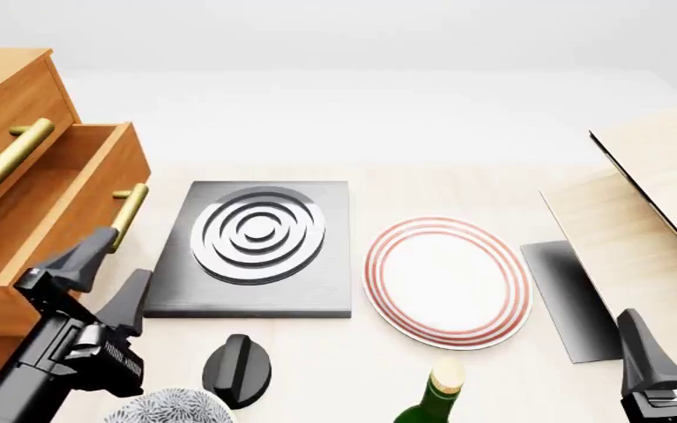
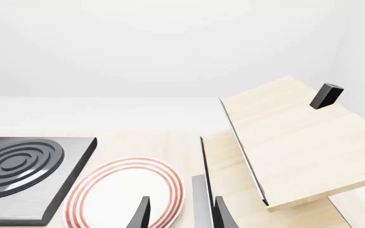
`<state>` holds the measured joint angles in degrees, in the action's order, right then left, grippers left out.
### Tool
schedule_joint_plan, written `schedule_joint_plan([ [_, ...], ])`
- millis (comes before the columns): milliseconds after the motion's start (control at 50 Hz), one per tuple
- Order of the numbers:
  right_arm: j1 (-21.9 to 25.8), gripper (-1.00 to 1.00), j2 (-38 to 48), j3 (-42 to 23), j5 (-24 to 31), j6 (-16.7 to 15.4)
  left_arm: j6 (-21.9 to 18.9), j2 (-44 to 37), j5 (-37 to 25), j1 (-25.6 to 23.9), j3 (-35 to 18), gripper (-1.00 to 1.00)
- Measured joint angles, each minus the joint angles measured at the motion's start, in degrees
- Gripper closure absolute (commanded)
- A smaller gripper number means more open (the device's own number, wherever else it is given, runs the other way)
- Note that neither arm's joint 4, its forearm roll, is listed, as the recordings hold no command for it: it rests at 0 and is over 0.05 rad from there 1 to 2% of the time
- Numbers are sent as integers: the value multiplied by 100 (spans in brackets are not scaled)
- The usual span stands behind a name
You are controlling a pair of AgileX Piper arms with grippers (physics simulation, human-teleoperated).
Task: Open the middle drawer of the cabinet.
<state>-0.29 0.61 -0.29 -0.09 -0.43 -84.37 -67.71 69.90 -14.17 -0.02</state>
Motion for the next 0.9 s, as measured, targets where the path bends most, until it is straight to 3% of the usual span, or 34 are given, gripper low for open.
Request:
schedule_joint_plan([
  [300,0,-100,0,0,0,0,700,366,-121,-183,2,-100],
  [660,0,-100,0,0,0,0,1788,3790,-3335,-230,-73,-100],
  [900,0,-100,0,0,0,0,2587,4915,-5117,-155,-634,-100],
])
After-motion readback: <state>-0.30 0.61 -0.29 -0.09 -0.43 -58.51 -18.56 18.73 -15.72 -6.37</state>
